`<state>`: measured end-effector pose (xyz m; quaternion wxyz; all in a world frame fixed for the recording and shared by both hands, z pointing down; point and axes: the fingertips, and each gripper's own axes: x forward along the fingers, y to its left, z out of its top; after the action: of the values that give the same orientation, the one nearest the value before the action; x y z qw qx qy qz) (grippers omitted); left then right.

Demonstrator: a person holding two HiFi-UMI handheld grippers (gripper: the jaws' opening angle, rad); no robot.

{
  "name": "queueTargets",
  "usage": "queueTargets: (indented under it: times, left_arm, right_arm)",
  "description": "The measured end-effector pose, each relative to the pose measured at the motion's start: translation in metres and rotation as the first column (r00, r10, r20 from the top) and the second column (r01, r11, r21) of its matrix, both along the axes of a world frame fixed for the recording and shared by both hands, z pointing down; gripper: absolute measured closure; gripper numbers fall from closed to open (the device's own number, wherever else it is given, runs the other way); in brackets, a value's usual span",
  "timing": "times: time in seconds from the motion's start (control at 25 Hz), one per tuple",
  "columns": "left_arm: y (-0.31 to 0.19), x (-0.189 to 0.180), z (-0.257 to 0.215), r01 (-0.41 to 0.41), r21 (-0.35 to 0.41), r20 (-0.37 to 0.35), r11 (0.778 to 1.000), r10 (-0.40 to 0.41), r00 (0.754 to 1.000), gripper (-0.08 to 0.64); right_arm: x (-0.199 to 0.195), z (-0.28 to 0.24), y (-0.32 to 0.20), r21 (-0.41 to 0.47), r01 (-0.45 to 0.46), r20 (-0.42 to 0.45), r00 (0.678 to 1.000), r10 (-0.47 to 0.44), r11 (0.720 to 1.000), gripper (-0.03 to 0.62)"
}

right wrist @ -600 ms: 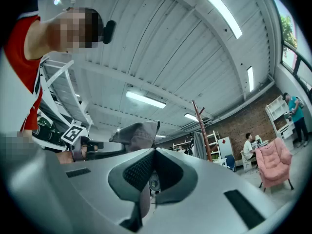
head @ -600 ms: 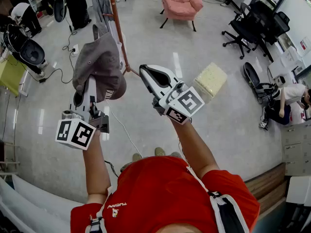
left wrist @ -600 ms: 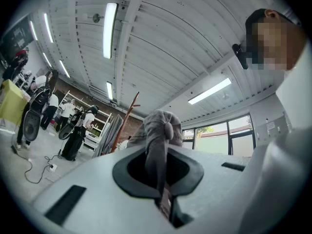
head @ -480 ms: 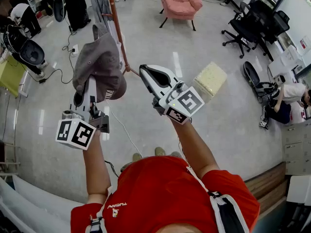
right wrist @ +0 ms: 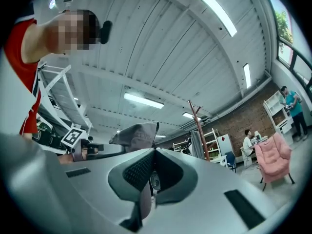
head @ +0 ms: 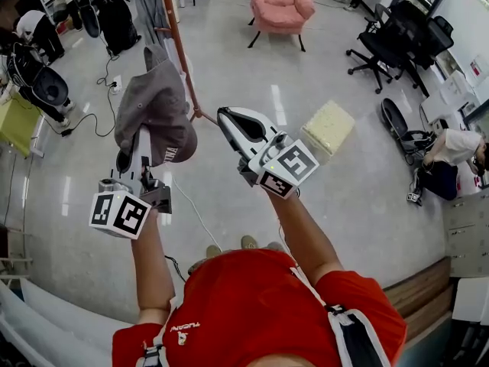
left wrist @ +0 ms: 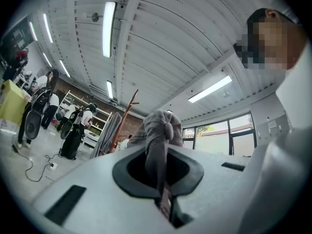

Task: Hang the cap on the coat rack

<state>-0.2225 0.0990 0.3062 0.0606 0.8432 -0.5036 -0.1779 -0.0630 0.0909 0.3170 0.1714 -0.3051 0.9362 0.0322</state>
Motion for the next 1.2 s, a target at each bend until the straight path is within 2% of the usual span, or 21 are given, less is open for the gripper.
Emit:
queueTargets:
  times: [0.12,0.32,0.48,0.72,0.84,1.0,1.2]
  left_arm:
    - [0.002,0.013,0.0,0.007,0.006,-0.001,1.0,-0.007,1.0,0.543]
    - [0.004,0.008,-0.002,0.037,-0.002,0.004,0.999,-0.037,0.999,0.543]
    - [-0.007,0.041,-0.009,0.076,-0.01,0.011,0.997,-0.076,0.997,0.543]
    - [-0.023,0.064,-0.01,0.12,-0.015,0.015,0.993,-0.119,0.993,0.543]
    - [-0.031,0.069,-0.012,0.132,-0.015,0.037,0.991,-0.132,0.991,0.543]
    - [-0.043,0.066,-0.01,0.145,-0.022,0.031,0.989,-0.145,0.989,0.543]
    - [-0.079,0.062,-0.021,0.162,-0.008,0.038,0.987,-0.161,0.986,0.543]
  right_arm:
    - [0.017,0.0,0.001,0.001,0.003,0.004,1.0,-0.003,1.0,0.569]
    - [0.017,-0.002,-0.003,-0.005,0.019,-0.001,1.0,-0.019,1.0,0.569]
    - [0.054,-0.01,-0.017,-0.007,0.048,0.001,0.999,-0.048,0.999,0.569]
    - [0.083,-0.003,-0.036,-0.015,0.078,-0.003,0.997,-0.078,0.997,0.568]
    - [0.087,0.0,-0.045,-0.015,0.088,0.005,0.996,-0.088,0.996,0.569]
    - [0.085,0.007,-0.05,-0.015,0.089,-0.019,0.996,-0.089,0.996,0.569]
    - [0.086,0.006,-0.081,-0.013,0.086,-0.031,0.996,-0.086,0.996,0.569]
